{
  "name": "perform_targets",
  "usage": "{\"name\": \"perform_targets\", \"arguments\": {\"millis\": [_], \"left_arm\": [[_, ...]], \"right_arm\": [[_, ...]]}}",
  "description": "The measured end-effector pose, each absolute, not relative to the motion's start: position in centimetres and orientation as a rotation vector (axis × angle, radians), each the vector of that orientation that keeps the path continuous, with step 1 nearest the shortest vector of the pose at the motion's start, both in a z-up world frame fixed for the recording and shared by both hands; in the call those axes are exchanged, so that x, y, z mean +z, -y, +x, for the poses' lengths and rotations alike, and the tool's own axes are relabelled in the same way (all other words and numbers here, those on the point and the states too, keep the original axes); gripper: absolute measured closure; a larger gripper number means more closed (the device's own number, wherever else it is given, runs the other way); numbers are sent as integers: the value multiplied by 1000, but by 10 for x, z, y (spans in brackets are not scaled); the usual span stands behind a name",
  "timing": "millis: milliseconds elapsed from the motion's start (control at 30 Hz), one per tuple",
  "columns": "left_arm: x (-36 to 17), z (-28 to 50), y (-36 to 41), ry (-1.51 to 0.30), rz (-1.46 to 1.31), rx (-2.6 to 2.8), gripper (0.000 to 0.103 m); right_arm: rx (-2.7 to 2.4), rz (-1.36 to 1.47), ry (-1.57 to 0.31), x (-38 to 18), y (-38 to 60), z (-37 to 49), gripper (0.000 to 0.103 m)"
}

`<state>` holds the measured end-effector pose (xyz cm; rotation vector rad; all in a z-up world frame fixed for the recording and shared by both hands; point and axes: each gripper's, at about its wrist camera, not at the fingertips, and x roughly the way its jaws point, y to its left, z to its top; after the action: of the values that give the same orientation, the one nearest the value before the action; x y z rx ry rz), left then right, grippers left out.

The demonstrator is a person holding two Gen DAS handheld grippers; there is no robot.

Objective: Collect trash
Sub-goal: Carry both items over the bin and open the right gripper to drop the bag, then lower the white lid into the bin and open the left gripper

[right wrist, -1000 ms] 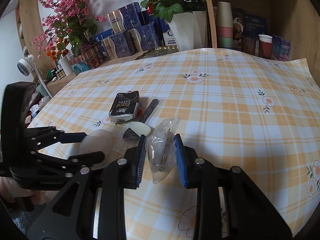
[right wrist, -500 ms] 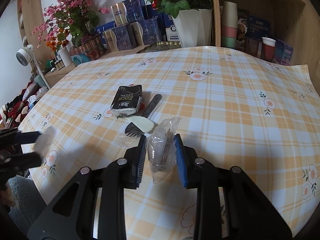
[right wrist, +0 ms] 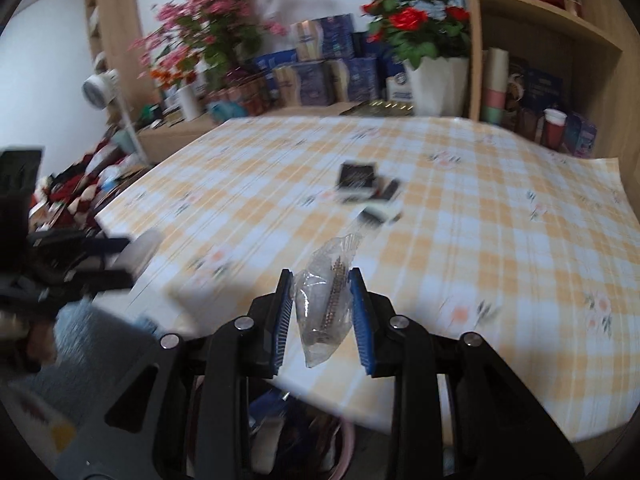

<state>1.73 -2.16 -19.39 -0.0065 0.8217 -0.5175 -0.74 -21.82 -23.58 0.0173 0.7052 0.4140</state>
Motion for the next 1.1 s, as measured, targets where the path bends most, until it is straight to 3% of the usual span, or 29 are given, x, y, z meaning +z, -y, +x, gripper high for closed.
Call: {"name": "perform_targets", "arguments": {"millis": [267, 700, 767, 900, 967, 1100], "left_arm": [[-207, -11, 2, -840, -49, -508, 39], [-207, -21, -14, -834, -94, -479, 39], [-207, -21, -13, -836, -90, -481, 39], [-207, -22, -11, -832, -79, -489, 39], [-208, -22, -10, -833, -83, -502, 39], [-210, -25, -8, -823, -69, -517, 39]], "right_arm": [[480, -58, -878, -291, 173, -58, 72], [405, -57, -1141, -361, 158, -40, 70], [387, -56, -1152, -365, 159, -41, 65], [367, -33, -1106, -354, 166, -43, 41], [356, -21, -1084, -347, 170, -43, 39], [341, -3, -1039, -335, 175, -46, 21]]}}
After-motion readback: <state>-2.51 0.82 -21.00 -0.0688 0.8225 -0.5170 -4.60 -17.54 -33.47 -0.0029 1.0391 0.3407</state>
